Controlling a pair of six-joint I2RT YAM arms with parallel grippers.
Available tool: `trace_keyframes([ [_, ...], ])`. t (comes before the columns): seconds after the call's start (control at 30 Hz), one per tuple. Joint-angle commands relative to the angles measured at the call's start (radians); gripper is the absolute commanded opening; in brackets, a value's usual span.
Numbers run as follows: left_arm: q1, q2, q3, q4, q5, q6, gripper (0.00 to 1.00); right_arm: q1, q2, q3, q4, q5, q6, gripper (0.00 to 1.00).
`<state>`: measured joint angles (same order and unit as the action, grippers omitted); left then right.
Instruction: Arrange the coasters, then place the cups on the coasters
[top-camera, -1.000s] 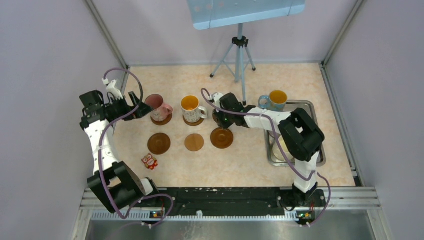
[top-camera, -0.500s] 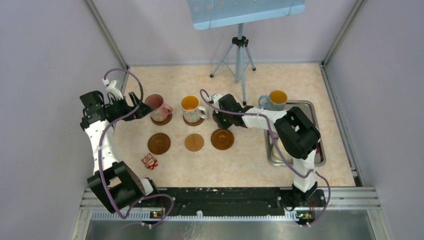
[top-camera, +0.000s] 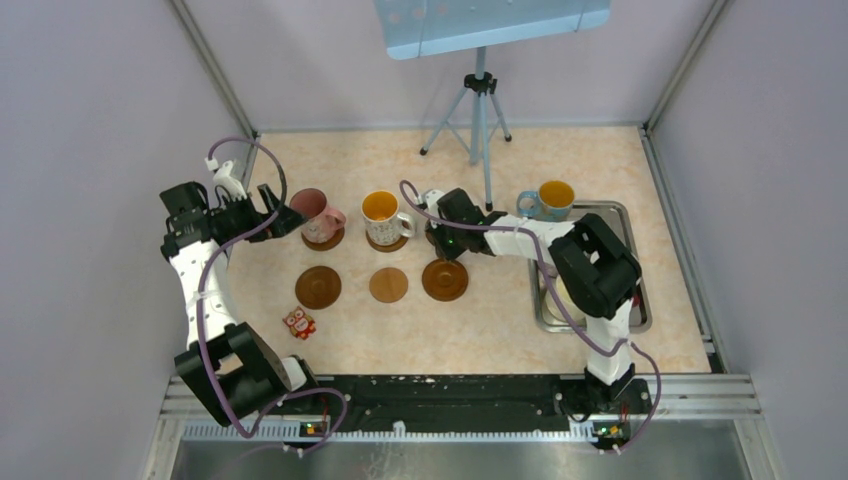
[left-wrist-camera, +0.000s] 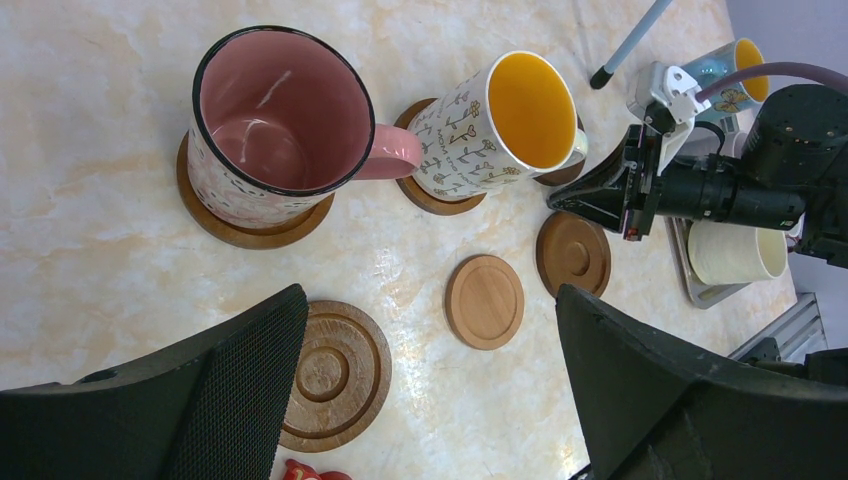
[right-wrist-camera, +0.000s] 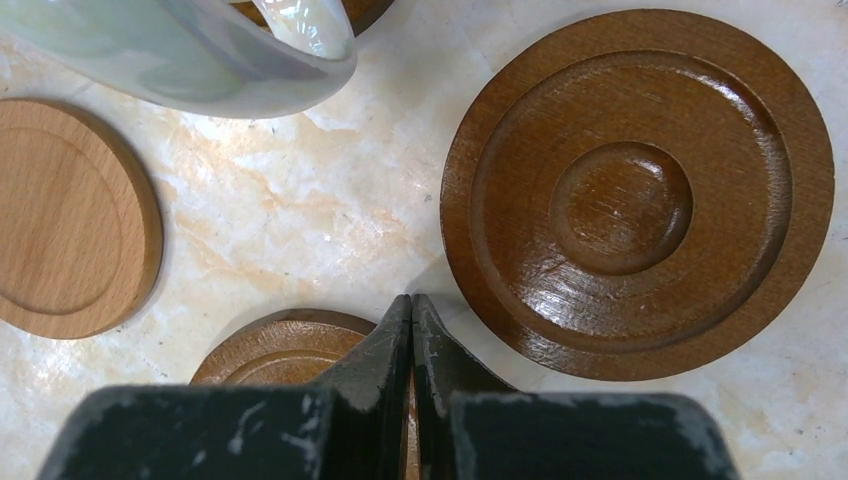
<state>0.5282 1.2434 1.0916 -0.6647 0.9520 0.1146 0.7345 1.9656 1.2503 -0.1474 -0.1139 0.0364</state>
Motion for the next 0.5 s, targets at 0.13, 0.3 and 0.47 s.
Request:
trace_keyframes([
  [0.13,-0.002,-0.027,-0.001,0.028,0.015,0.011,0.99,-0.006,-0.079,-0.034,-0.03,-0.026,-0.018,0.0],
  [0.3,-0.002,-0.029,0.0,0.028,0.015,0.011,0.99,-0.006,-0.102,-0.051,-0.039,-0.035,-0.021,0.0],
  [0.47,-0.002,-0.029,0.0,0.028,0.016,0.01,0.99,-0.006,-0.143,-0.04,-0.044,-0.04,-0.023,0.0],
])
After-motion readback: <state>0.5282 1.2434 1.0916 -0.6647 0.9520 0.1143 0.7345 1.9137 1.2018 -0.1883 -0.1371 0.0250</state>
